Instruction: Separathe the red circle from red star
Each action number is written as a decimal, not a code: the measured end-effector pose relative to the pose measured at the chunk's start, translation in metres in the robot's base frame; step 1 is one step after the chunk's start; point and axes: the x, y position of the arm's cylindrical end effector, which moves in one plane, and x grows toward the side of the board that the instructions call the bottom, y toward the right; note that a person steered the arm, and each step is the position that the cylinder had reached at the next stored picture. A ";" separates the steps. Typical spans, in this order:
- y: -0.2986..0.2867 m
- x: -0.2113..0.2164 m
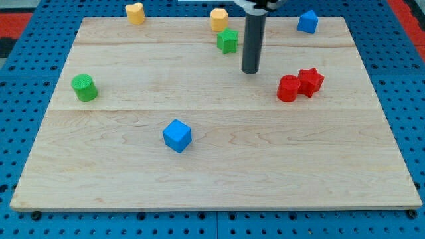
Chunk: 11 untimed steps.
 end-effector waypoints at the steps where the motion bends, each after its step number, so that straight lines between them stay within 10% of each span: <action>1: 0.005 0.012; 8: 0.060 0.024; 11: 0.098 0.132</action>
